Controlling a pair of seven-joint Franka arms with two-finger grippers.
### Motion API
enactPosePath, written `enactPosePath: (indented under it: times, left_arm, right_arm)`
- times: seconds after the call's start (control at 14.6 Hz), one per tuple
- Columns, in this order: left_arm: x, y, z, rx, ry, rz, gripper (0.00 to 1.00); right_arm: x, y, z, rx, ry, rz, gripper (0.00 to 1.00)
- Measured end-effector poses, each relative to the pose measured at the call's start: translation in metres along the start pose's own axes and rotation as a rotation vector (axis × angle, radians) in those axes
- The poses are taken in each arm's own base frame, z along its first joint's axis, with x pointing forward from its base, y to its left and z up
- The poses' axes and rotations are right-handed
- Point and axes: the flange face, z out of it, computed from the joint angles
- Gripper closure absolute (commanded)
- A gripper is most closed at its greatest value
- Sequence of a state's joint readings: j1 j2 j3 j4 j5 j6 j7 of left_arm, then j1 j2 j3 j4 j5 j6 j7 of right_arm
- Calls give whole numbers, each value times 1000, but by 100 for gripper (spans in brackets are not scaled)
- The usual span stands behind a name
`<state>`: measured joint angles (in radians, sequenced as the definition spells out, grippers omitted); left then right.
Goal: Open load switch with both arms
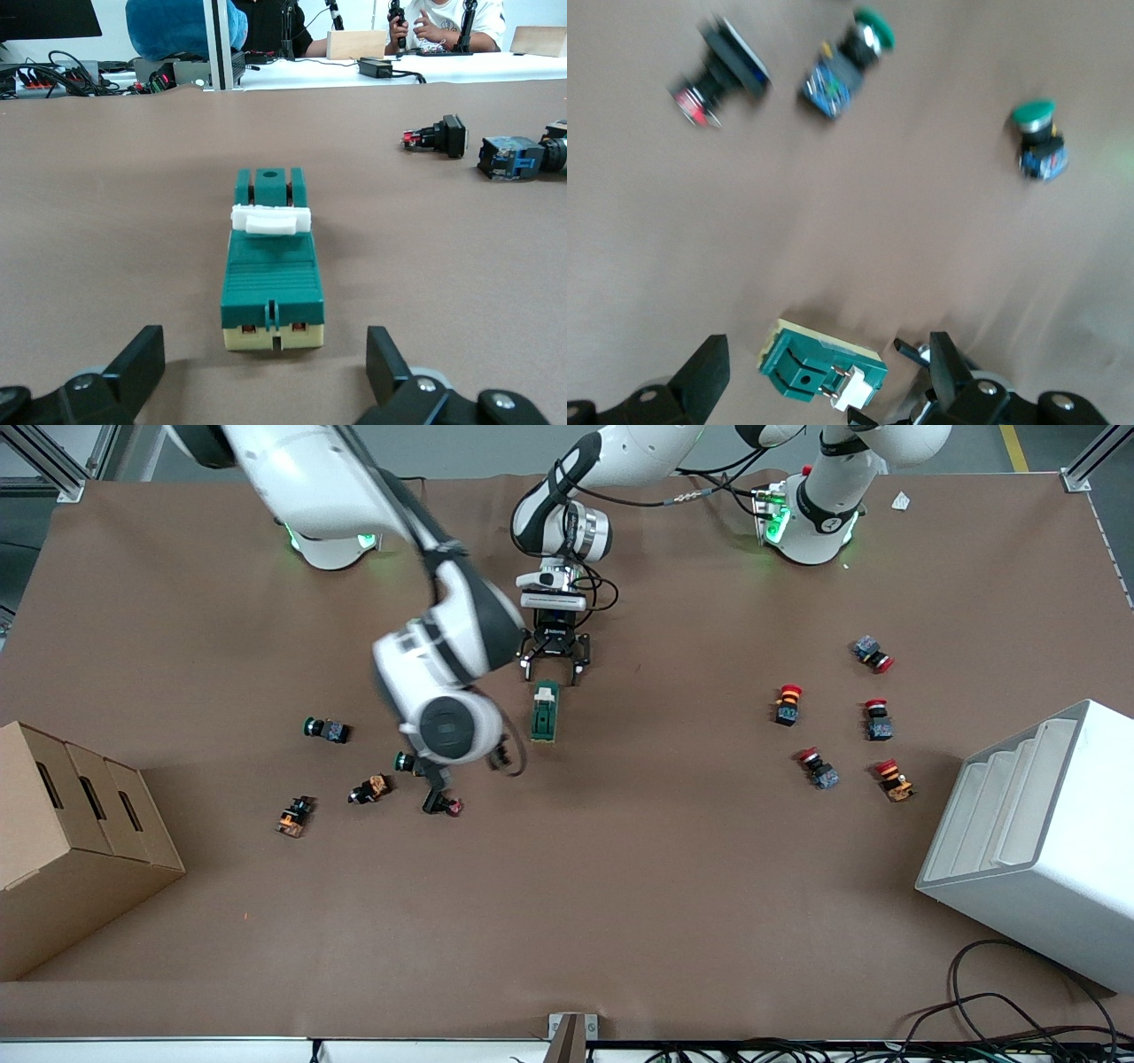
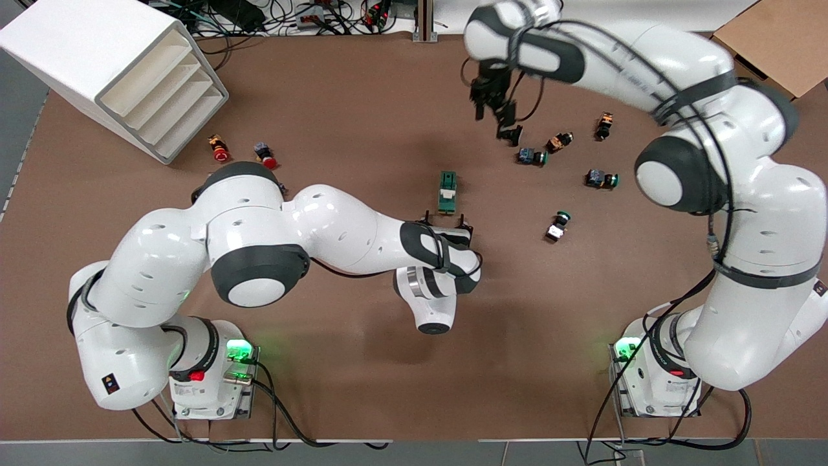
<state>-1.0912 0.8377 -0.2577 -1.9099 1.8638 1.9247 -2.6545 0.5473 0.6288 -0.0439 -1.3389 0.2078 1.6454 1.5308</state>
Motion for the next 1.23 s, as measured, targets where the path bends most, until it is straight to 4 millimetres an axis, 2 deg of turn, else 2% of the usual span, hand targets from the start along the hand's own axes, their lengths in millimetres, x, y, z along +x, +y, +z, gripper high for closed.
enactPosePath:
  times: [0.07, 0.21, 0.48, 0.68, 0.89, 1.1, 1.23]
  left_arm:
    - [0, 0, 0, 0, 0, 0, 0]
    - [0, 0, 0, 0, 0, 0, 0]
    - [1, 0, 1, 8, -2, -1, 1]
    - [9, -1, 2, 61, -23, -2, 1]
    - [29, 4, 1, 102, -43, -13, 1]
    - [54, 10, -2, 114, -93, -31, 1]
    - [74, 12, 0, 135, -130, -34, 1]
  right_arm:
    - [17, 8, -16, -2, -13, -23, 0]
    - [36, 18, -31, -4, -36, -67, 0]
    - [38, 19, -35, 6, -59, -122, 0]
    - [39, 18, -38, 13, -58, -128, 0]
    - [52, 18, -56, 52, -57, -156, 0]
    - [86, 22, -78, 100, -61, -159, 0]
    - [100, 24, -90, 123, -61, -154, 0]
